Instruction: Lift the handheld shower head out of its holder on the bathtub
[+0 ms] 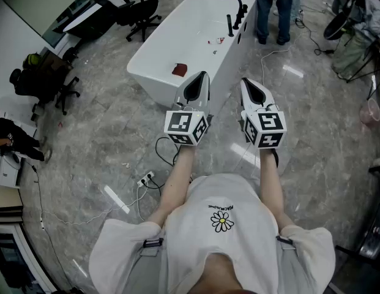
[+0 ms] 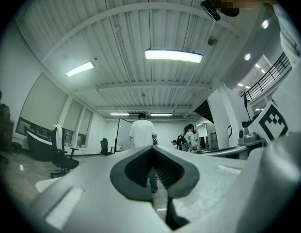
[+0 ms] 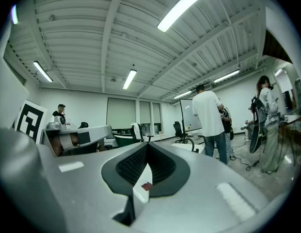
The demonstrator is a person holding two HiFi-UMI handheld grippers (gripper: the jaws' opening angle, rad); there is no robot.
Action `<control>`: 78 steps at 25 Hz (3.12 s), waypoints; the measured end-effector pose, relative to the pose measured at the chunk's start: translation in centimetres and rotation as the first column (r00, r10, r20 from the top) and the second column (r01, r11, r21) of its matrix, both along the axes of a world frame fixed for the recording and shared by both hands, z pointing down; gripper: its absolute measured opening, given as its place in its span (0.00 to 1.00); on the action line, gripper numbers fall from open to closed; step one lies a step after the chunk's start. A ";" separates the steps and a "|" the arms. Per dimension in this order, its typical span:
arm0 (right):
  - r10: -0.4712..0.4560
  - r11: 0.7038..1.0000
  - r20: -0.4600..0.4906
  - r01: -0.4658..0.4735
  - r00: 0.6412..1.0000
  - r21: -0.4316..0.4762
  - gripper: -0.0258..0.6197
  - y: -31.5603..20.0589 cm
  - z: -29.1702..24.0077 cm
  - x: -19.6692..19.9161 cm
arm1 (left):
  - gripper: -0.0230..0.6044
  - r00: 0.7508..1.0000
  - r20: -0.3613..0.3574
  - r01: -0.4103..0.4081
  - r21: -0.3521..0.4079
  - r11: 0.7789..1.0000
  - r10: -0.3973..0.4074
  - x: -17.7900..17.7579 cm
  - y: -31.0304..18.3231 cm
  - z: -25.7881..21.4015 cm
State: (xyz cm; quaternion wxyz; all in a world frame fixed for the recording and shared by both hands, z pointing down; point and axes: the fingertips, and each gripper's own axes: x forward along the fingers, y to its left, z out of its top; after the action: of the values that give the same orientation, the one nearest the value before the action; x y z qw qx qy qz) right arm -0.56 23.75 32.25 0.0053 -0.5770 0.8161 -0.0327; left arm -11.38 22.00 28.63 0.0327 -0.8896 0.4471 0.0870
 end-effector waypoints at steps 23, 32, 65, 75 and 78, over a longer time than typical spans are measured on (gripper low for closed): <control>-0.029 1.000 0.096 0.030 0.995 -0.005 0.07 -3.7 0.4 2.4 | 0.04 0.997 -0.040 0.062 -0.055 0.997 -0.064 0.3 -3.5 0.4; -0.038 0.998 0.138 0.044 0.990 -0.041 0.07 -7.5 2.6 3.2 | 0.04 0.995 -0.023 0.091 -0.078 0.993 -0.093 -0.2 -6.9 2.4; -0.089 0.974 -0.052 0.076 0.995 -0.216 0.14 -45.5 8.7 7.2 | 0.04 0.990 -0.098 0.080 -0.159 0.984 -0.097 2.6 -44.8 6.4; -0.151 0.950 -0.065 0.127 0.986 -0.285 0.25 -57.8 13.8 9.5 | 0.04 0.993 0.005 0.117 -0.211 0.970 -0.119 5.7 -53.0 9.1; -0.151 0.940 -0.087 0.116 0.985 -0.320 0.28 -62.6 17.6 10.2 | 0.04 0.993 0.015 0.118 -0.218 0.969 -0.118 6.6 -56.4 10.9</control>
State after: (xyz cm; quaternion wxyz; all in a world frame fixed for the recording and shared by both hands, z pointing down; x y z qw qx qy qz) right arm 9.64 -38.83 49.90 -0.1336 -0.5147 0.8368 -0.1304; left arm -4.75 -34.40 39.55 -0.0598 -0.8597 0.5062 0.0346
